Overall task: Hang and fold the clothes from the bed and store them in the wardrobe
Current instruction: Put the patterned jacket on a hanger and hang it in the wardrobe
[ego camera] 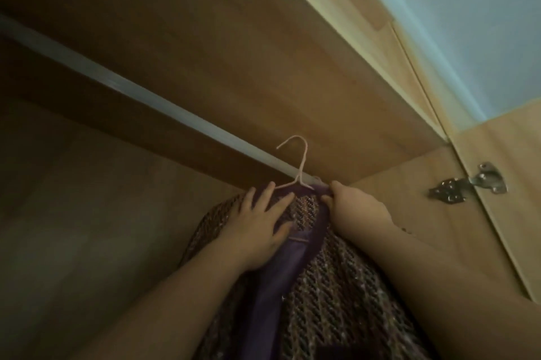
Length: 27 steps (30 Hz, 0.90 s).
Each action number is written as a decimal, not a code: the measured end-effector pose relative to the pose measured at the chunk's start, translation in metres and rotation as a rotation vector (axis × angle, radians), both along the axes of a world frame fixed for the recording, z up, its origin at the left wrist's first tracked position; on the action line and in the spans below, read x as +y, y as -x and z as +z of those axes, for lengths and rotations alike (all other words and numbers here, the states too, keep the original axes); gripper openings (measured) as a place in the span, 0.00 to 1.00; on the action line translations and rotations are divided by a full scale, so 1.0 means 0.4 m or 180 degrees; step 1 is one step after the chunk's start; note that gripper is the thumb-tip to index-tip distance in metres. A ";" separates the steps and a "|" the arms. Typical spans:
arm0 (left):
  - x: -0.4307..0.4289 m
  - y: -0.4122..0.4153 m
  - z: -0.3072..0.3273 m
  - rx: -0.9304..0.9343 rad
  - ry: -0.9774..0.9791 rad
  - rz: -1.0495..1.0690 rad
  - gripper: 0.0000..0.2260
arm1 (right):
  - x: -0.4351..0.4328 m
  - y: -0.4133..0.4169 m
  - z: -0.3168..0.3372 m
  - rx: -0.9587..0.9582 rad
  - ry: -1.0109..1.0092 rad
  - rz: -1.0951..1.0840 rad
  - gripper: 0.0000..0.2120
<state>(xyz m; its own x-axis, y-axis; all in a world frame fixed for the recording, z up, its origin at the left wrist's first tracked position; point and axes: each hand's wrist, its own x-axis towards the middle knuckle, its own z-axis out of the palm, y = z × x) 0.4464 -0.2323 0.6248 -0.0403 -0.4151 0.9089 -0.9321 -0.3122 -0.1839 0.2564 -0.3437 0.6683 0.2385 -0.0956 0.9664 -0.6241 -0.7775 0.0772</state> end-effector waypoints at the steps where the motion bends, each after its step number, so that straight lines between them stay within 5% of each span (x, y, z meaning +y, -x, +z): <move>1: -0.008 -0.012 0.000 0.0074 -0.0039 -0.0088 0.27 | -0.005 -0.008 -0.001 0.0059 -0.0014 -0.0065 0.09; 10: -0.007 -0.011 -0.173 0.0440 -0.0327 -0.0162 0.28 | -0.003 -0.052 -0.094 0.0332 0.0165 -0.0362 0.15; 14: 0.031 0.127 -0.229 0.0424 -0.0233 -0.0428 0.30 | 0.049 0.064 -0.187 0.0784 0.0405 -0.0551 0.27; 23: -0.046 0.696 -0.517 0.0205 -0.0283 -0.0803 0.31 | 0.097 0.703 -0.610 0.1132 -0.0262 -0.1306 0.27; 27: -0.088 1.048 -0.693 0.0387 -0.0820 -0.1266 0.30 | 0.166 1.060 -0.840 0.1143 -0.0842 -0.1674 0.31</move>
